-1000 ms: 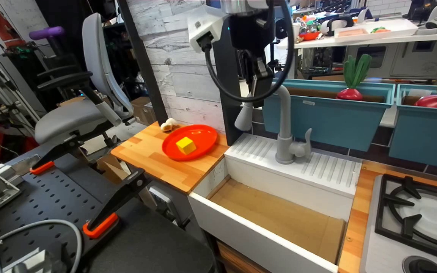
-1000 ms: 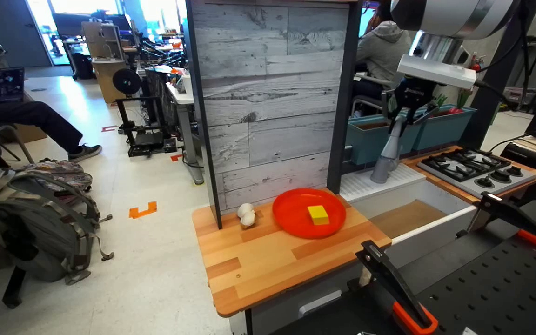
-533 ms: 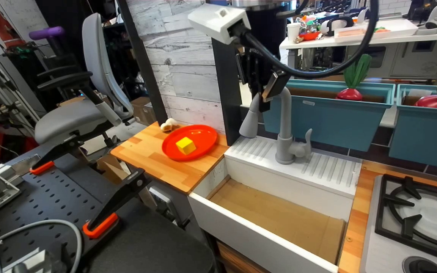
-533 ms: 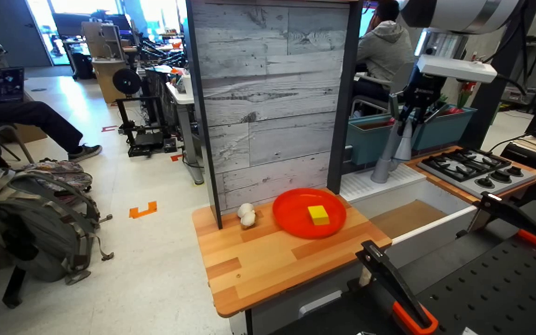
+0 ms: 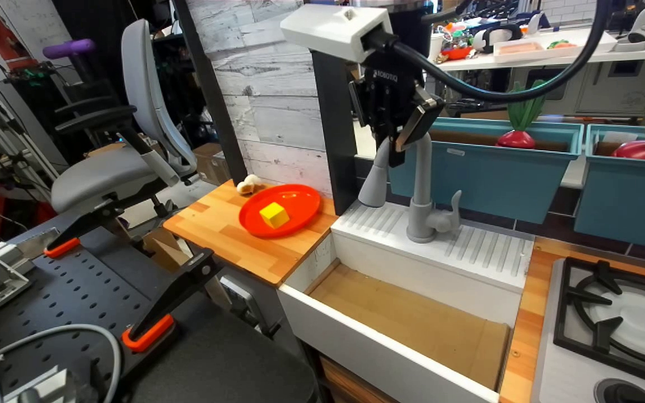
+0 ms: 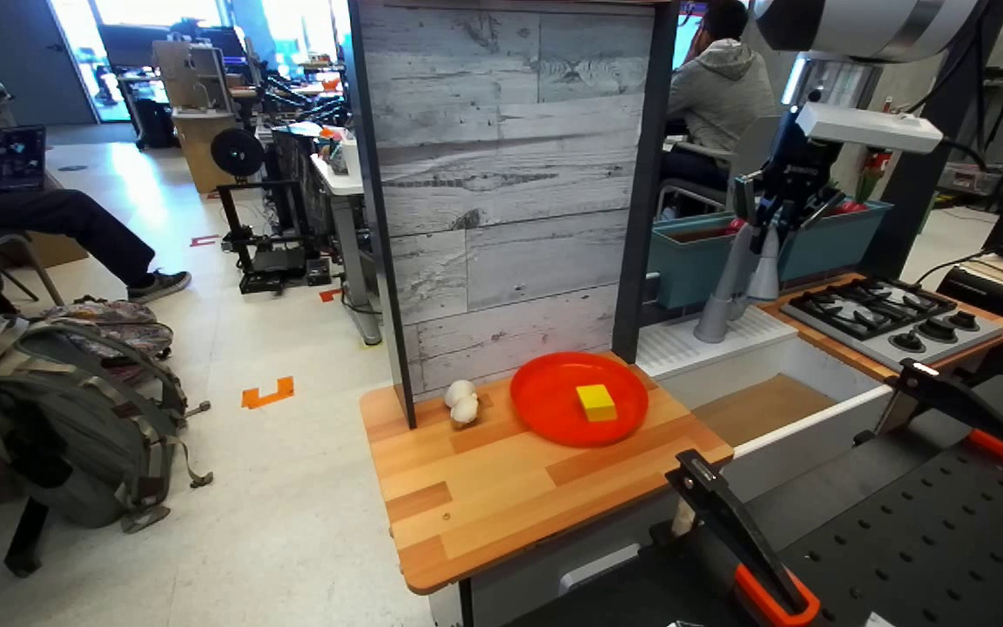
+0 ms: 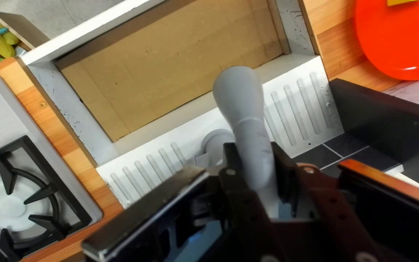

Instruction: Turn the tap nozzle to the right

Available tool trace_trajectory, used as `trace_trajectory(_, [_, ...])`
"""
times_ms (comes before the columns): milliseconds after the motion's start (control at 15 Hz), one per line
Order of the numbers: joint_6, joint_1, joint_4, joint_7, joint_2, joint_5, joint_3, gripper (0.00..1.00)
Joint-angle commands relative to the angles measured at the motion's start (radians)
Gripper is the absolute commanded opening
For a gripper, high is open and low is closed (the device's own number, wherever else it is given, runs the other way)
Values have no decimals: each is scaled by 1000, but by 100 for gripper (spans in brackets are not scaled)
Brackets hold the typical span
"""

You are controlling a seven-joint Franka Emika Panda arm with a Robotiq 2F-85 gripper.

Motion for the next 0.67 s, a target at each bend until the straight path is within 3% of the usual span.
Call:
trace_trajectory(0, [-100,-58,-45,-37,-91,-79,-42,6])
trace_trajectory(200, [-94,-52,-45,-27,-90,-80,-45,6])
trace_trajectory(267, [-90,-46,-46,-18,-89,-82,-47,49])
trace_trajectory(400, [-92,-34,-51,-5,-93,-96,-57,56])
trace_trajectory(600, [-102,-16,-63,9,-112,-137,-71,79])
